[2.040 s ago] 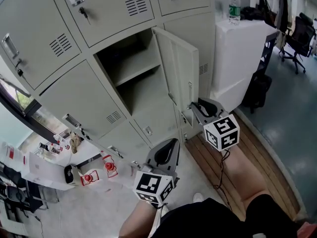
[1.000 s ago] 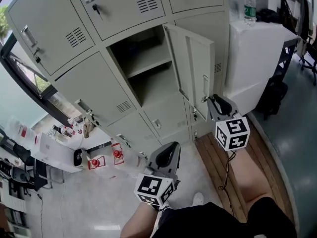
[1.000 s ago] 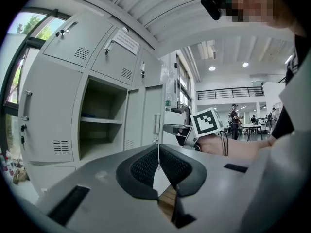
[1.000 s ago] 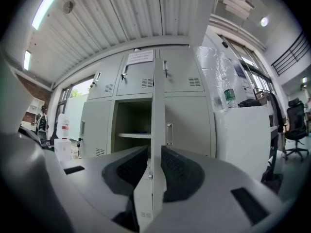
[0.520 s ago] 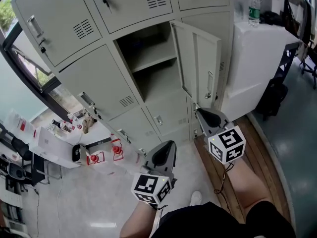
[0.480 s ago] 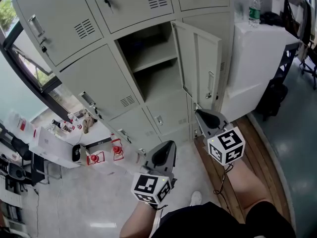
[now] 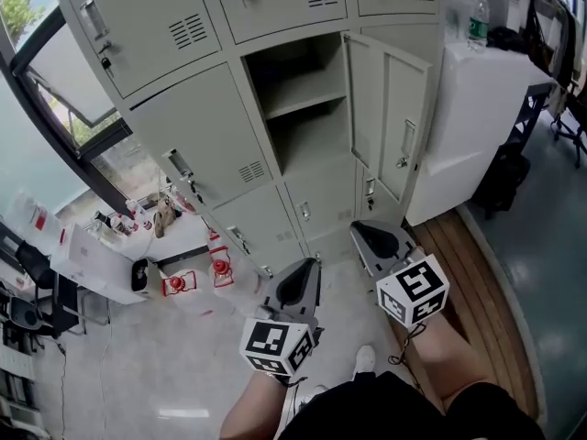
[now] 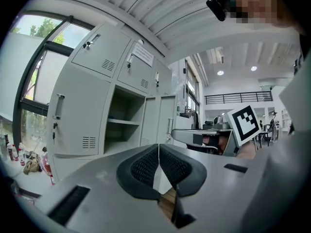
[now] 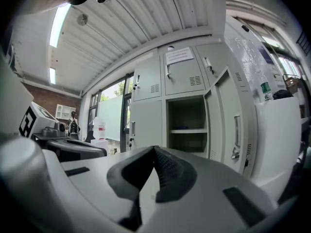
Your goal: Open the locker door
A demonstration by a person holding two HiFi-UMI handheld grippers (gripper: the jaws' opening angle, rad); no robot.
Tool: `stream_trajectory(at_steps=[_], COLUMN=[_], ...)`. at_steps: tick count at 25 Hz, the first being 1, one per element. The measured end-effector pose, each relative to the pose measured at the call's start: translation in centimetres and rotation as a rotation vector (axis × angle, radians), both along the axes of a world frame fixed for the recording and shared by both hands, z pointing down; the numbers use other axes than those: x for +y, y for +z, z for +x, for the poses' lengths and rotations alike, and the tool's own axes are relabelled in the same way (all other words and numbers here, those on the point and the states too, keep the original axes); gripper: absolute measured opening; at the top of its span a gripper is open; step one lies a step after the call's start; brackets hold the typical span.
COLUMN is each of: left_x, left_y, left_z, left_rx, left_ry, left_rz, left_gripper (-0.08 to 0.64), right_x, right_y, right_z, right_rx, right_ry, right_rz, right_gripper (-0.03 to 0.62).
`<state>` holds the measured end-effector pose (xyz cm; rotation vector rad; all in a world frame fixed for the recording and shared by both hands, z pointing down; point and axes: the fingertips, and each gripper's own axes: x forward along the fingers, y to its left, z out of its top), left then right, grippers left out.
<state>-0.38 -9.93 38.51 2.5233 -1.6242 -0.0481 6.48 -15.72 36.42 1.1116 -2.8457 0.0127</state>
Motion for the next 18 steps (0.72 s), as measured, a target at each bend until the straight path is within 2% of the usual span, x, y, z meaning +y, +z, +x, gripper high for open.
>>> stream_trajectory(at_steps=[12,18], left_x=[7.0,10.1], left_y=[0.8,1.3], left_z=[-5.1,-7.0], left_rx=[0.038,0.026], left_ry=[0.005,0.016], left_rz=[-0.002,-0.009], left_gripper=[0.02,0.02], right_x=[8.1,11.6], right_y=[1.0,1.4], right_z=[-4.3,-6.1], right_rx=[0.019,0.003], right_ry=[0.013,0.02], right_rz=[-0.024,-0.035], right_gripper=[0.054,0.054])
